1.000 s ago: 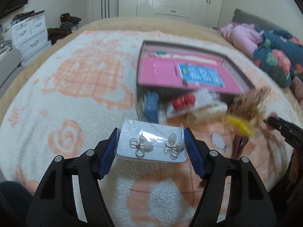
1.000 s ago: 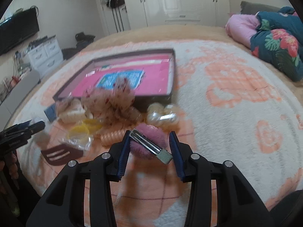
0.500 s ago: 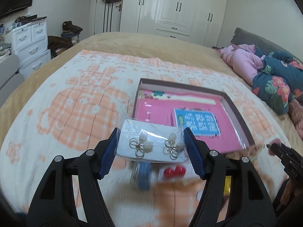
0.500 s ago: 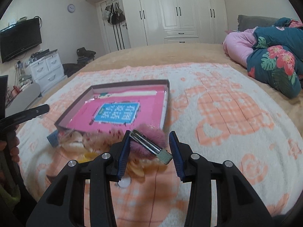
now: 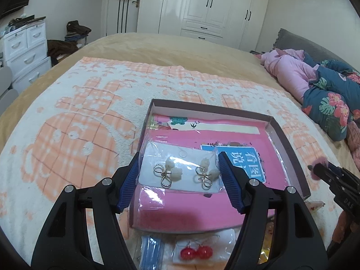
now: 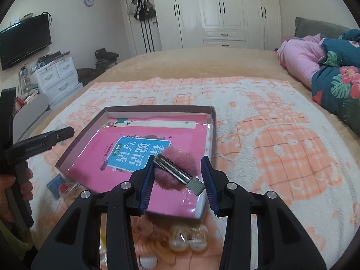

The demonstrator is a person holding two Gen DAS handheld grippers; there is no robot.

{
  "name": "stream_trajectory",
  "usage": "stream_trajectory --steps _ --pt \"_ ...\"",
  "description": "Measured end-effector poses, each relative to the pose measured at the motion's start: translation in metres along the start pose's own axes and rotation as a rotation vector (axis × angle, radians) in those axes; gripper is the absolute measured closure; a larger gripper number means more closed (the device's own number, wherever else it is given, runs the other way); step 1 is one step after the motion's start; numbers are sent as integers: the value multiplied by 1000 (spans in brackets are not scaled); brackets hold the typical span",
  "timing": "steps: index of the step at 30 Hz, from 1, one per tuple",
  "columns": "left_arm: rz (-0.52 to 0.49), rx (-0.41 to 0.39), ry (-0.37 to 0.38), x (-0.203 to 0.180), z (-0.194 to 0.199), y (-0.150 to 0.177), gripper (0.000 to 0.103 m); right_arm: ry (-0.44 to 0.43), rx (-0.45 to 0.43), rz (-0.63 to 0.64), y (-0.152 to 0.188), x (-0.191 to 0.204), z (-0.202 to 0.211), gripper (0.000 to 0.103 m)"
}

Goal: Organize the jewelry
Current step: 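Place the earring card in the box with the left tool while the right tool places the pom-pom clip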

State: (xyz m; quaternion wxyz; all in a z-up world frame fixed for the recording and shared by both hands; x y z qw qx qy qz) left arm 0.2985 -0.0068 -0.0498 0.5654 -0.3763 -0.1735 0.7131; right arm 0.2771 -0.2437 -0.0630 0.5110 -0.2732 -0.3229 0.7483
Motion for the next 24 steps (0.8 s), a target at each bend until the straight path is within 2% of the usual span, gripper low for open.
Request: stream_trajectory --steps 7,12,19,24 --pt "-15 57 -7 4 -25 9 44 -14 66 20 -11 4 -37 64" --pt "-26 72 -16 6 -32 15 44 -9 111 -12 -5 2 -55 64" --pt "-27 80 -20 8 -35 19 44 -13 145 -11 10 4 -66 63" --pt "-21 80 -17 9 -33 20 40 -35 141 -23 14 6 -65 62"
Point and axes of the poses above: each gripper's, at about its wrist camera, not at the fingertips, and z roughly against the way its jaws point, x to its left, y to its underside, the point moved 6 cm from there along -z, roughly the way its jaws point, and after that the axes turned 15 degrees about z, right-handed, at the moved point
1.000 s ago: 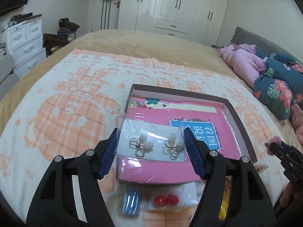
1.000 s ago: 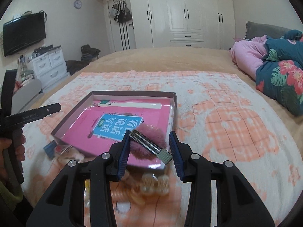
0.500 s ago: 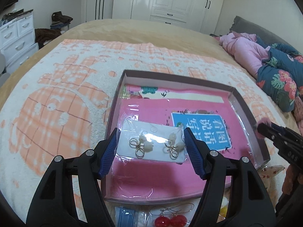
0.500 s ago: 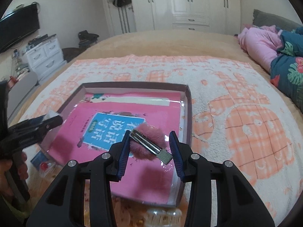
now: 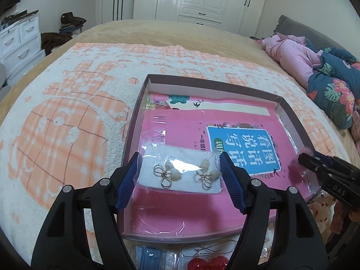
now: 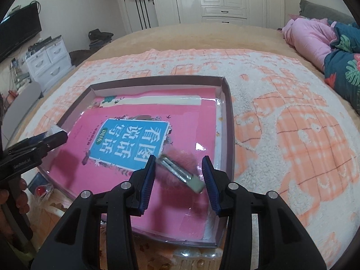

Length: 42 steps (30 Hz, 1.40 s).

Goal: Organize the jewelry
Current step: 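Place the earring card in the box with the left tool while the right tool places the pom-pom clip, then open both tools and move back toward the remaining accessories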

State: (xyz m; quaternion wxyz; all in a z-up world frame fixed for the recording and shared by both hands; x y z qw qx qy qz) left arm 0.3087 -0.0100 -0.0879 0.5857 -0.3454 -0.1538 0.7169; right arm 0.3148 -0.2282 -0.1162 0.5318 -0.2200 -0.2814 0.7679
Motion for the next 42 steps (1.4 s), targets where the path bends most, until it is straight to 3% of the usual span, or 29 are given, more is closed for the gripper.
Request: stream_trajectory --steps 8,21,30,42 --pt "-4 -45 15 -2 15 -3 29 -4 -65 -21 -2 -4 19 48" --pt "7 -155 46 -4 62 -7 16 10 -183 30 -3 10 69 38" --pt "35 -208 61 5 90 -6 14 22 -246 85 3 25 95 33" --pt "22 -229 87 7 116 12 14 4 -239 131 30 47 113 33"
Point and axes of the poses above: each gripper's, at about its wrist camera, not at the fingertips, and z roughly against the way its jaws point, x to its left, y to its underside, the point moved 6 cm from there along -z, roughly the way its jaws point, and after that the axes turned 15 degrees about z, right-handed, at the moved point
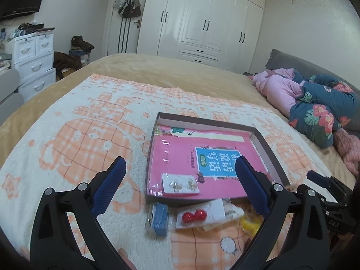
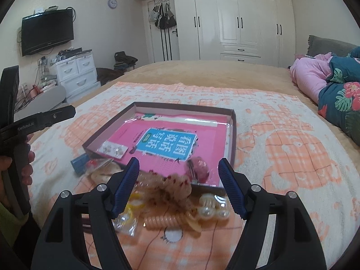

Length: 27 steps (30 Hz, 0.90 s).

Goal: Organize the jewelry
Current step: 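Open both tools and move back toward the remaining accessories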

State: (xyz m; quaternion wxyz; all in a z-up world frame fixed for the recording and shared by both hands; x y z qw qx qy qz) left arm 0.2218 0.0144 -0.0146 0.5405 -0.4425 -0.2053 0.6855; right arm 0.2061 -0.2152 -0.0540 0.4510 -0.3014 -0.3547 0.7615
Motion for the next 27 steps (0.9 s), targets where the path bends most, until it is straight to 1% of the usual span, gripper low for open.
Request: stream_trajectory --steps 5,15,18,21,27 --pt "-29 13 -6 0 7 14 14 -10 17 6 9 7 3 32" --pt "-92 87 -18 0 9 52 14 -18 43 15 24 18 9 30" --pt "-125 106 -14 -6 7 62 14 -20 52 14 28 20 10 30" --pt "-161 107 -11 -12 5 68 14 -19 59 16 31 21 9 30" --pt "-273 109 -24 -29 -3 82 14 -22 67 0 33 15 1 29"
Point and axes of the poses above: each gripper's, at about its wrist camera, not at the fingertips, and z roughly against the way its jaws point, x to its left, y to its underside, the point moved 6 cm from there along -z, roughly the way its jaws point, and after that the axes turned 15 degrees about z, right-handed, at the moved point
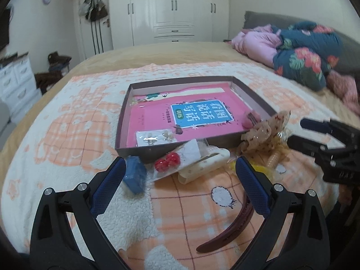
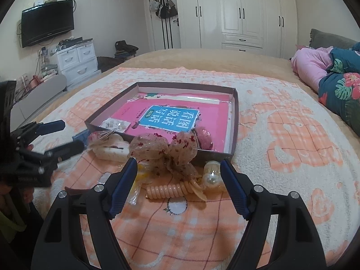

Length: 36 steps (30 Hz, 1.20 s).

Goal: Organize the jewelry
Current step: 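Open both tools and move back toward the remaining accessories, then grasp a clear plastic packet with the left tool while the right tool grasps the polka-dot bow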

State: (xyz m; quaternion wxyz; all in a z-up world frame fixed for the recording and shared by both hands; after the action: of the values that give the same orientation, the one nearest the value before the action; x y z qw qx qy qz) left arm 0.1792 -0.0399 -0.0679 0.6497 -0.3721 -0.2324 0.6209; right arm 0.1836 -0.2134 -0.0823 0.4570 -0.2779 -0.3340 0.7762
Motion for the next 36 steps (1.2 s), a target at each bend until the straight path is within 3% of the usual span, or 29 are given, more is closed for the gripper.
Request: stream_trajectory --steps 9,13,18,20,22,31,32,36 --pt "-52 9 -30 -6 -23 -1 14 21 17 10 -7 -5 -27 30" --pt "-49 17 -37 -3 -31 -4 17 21 35 19 -7 -4 -39 40" --pt "-37 40 -42 0 -42 -4 37 -30 38 -4 -4 -4 -45 68" --pt "-35 48 -40 1 -44 -3 44 -52 26 -22 -4 -5 -44 88" --pt "-28 59 -5 -1 -44 -2 55 -76 14 -31 -5 -4 -42 93" --pt "-84 22 -10 -8 -30 -1 79 -147 -88 21 -18 13 -18 97" --pt "-82 18 -5 -7 -29 -2 95 -152 -99 26 -19 15 -16 97" --pt "-61 -20 -8 -1 -19 -10 96 -153 -123 38 -23 17 -11 97"
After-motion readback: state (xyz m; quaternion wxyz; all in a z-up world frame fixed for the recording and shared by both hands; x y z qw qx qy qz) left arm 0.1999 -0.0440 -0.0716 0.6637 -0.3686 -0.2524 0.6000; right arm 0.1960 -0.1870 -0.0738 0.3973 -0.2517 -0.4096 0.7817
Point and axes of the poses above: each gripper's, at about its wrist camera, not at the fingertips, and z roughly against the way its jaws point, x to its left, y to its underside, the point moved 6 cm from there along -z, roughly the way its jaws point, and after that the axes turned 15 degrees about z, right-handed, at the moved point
